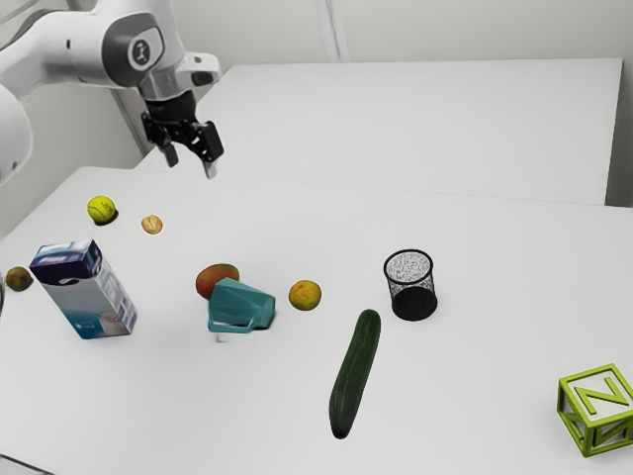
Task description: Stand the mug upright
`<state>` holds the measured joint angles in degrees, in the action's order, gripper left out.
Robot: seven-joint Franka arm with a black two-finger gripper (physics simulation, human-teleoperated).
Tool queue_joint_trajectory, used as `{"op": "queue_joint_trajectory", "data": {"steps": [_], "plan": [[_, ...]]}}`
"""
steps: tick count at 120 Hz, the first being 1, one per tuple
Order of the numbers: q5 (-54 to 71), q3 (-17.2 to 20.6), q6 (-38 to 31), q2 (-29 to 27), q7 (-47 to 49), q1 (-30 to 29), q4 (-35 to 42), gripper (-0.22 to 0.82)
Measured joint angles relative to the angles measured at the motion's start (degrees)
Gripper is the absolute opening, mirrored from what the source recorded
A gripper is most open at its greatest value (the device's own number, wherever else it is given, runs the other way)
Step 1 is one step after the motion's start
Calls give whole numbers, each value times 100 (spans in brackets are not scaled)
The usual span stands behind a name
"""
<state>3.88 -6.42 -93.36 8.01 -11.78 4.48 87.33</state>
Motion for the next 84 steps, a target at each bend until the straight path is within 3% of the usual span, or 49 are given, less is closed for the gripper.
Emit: {"op": "queue_joint_trajectory", "data": {"steps": [16, 36, 61, 84], "plan": [[-182, -47, -142, -186, -29, 10, 285, 60], [-1155, -528, -217, -739, -55, 94, 1351, 60], [-2745, -1205, -110, -344, -119, 17, 1983, 60], [-3322, -1331, -149, 90, -419, -173, 2119, 60]]}}
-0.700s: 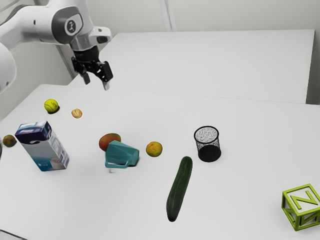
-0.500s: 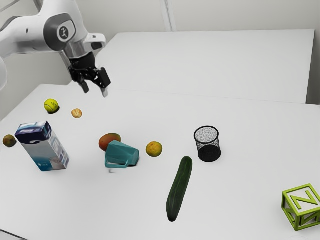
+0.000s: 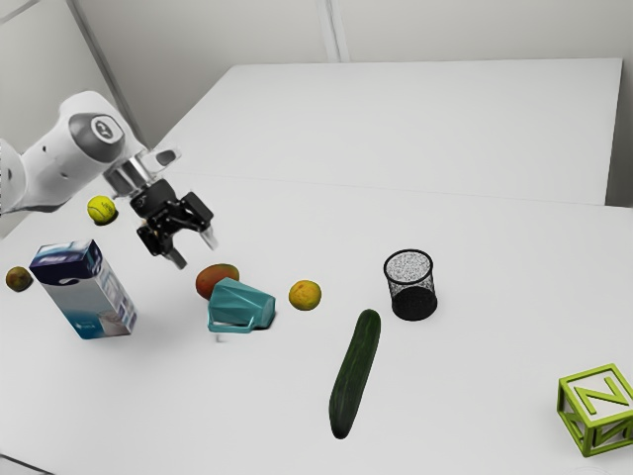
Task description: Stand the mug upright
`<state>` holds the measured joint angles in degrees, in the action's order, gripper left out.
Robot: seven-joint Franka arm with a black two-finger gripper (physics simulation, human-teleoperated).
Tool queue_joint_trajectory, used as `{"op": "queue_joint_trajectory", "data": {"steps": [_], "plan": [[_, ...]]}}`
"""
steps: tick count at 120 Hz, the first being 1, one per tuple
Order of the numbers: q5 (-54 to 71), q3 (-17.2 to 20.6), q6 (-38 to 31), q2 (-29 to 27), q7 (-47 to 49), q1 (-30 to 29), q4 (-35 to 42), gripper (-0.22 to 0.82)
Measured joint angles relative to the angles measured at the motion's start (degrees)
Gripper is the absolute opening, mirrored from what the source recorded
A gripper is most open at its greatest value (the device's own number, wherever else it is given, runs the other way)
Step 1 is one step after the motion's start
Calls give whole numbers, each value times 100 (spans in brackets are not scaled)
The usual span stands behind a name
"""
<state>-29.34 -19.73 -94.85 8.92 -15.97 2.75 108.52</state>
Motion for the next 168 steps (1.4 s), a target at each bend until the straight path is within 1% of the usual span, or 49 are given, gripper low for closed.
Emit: {"op": "queue_joint_trajectory", "data": {"steps": [13, 42, 64, 98, 115, 128, 150, 159, 168], "plan": [[-198, 8, -37, 280, -234, -167, 5, 60], [-514, 59, -170, 722, -675, -332, 6, 60], [-713, 140, -297, 794, -911, -335, 220, 60], [-928, 278, -442, 940, -1158, -336, 249, 59], [-1027, 353, -471, 952, -1237, -324, 273, 57], [-1113, 385, -523, 880, -1280, -319, 416, 50], [-1155, 395, -575, 739, -1298, -311, 440, 22], [-1155, 447, -585, 705, -1287, -316, 421, 15], [-1154, 471, -591, 697, -1275, -312, 408, 10]]}}
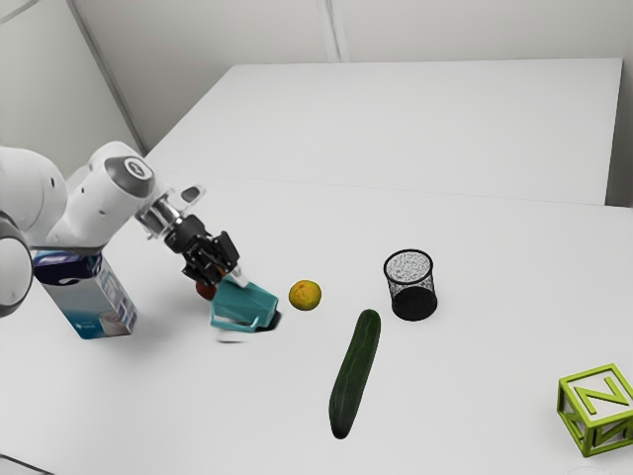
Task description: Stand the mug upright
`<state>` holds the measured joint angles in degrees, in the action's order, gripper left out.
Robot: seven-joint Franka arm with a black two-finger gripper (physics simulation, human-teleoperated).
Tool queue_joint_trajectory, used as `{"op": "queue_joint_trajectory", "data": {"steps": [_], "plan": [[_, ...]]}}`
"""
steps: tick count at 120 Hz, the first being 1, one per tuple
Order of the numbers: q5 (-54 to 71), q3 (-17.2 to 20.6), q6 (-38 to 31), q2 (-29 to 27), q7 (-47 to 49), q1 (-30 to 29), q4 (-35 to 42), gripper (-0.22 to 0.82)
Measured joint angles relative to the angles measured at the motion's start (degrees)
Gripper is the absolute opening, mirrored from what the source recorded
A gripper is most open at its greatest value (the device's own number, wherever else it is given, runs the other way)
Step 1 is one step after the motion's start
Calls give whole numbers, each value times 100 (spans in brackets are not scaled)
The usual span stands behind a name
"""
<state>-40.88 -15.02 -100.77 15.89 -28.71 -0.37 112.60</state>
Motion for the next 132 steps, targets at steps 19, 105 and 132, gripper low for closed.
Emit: {"op": "queue_joint_trajectory", "data": {"steps": [19, 105, 132], "plan": [[0, 81, -16, 6, 37, -1, -22, 3], [39, 328, -79, -5, 255, -6, -314, -16], [733, 352, -180, -450, 432, 169, -309, -18]]}}
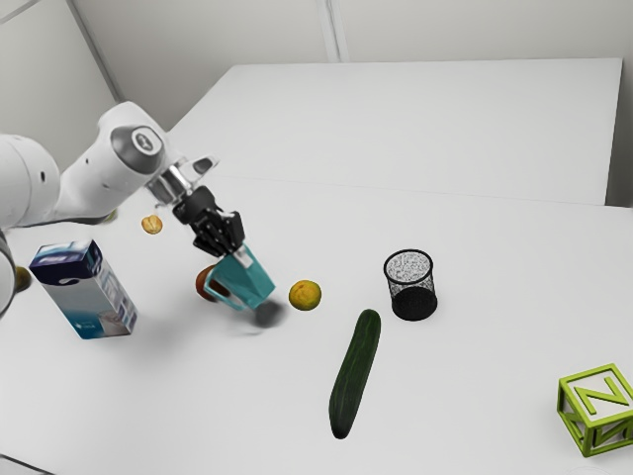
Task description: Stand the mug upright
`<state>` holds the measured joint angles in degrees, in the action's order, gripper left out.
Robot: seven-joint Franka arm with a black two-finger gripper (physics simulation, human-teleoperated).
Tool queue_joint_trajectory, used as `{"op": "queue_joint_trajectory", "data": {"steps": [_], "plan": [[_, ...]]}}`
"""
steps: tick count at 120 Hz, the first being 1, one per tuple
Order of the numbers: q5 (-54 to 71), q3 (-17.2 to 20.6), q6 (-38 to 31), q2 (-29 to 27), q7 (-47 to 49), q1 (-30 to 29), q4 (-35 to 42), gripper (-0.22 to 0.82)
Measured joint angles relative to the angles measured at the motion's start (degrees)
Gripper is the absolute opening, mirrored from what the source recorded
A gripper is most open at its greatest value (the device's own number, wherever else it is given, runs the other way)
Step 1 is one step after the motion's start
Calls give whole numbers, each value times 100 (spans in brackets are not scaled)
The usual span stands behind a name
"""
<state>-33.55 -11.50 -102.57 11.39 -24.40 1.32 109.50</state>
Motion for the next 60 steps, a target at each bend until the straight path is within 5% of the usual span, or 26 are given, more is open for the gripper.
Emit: {"op": "queue_joint_trajectory", "data": {"steps": [60], "plan": [[3370, 76, -955, -298, 432, 1211, 196, -18]]}}
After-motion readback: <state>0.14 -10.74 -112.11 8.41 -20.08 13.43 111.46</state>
